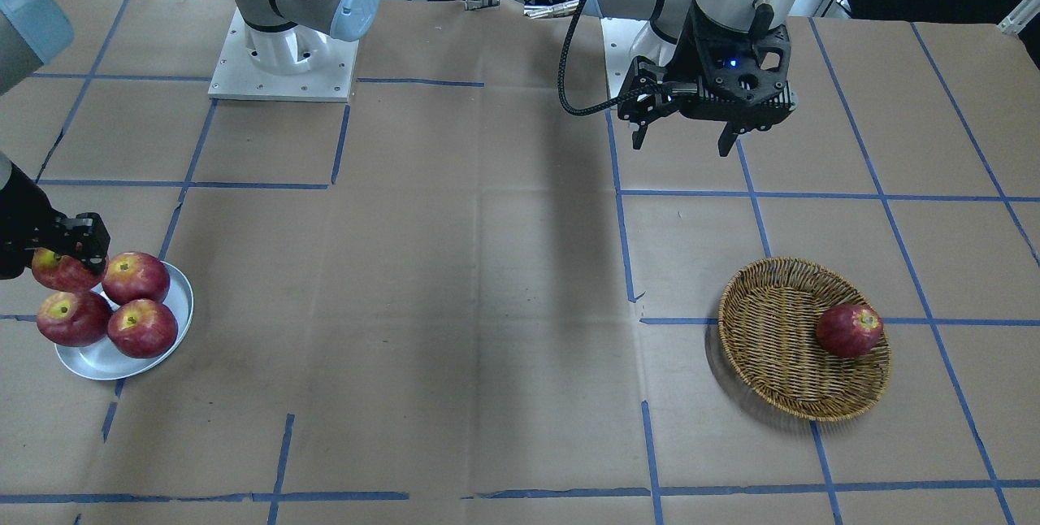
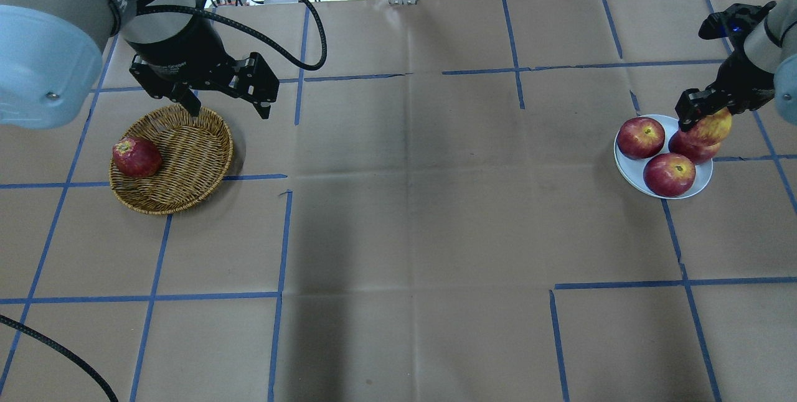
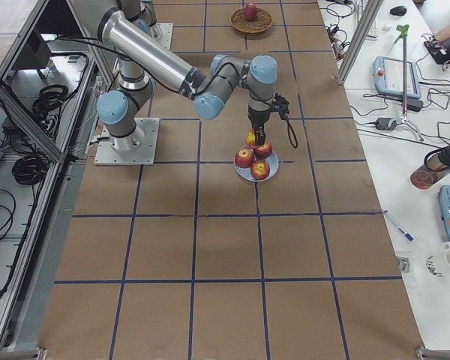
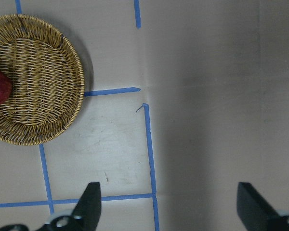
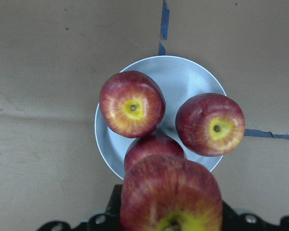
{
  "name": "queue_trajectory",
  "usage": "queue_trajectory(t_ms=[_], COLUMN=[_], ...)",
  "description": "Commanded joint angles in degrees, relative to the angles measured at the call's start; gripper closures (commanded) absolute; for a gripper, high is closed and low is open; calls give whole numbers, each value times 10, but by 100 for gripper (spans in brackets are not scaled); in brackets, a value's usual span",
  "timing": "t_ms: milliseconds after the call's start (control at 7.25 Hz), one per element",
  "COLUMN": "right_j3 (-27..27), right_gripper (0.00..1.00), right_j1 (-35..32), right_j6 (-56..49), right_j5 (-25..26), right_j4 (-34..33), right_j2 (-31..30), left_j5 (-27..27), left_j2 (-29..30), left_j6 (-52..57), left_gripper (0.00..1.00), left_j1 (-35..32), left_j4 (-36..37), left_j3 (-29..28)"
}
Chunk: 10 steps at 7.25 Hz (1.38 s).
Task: Transfer apple from basket to plate
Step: 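Carry the apple with the right gripper onto the white plate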
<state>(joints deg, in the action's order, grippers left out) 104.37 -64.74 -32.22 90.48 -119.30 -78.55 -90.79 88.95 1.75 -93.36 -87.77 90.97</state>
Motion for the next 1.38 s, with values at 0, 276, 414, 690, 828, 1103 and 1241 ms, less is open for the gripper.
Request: queue_trajectory(t_ms=[0,276,414,690,828,1103,1241], right_j3=[7,12,12,12,12,11,3], right_gripper=[46,46,45,35,1,0,0], right_j1=[2,2,2,3,3,3,3], right_j6=[-7,-9,-9,-10,-10,-8,-7], right_j5=[-8,-8,-8,-7,-3,0,0], right_j4=[-48,-56,-56,-56,-52,-44,-26], right_j2=[36,46,47,53,53,46,42], left_j5=[0,0,0,0,0,0,0], left_j2=[-1,0,-1,-1,0,0,0], left_j6=[0,-1,0,-1,0,-1,-1], left_gripper=[1,1,1,1,1,1,1], left_j1=[0,-1,-1,-1,-1,-1,-1], left_j4=[1,1,1,1,1,0,1], left_j3=[0,-1,0,0,0,0,0])
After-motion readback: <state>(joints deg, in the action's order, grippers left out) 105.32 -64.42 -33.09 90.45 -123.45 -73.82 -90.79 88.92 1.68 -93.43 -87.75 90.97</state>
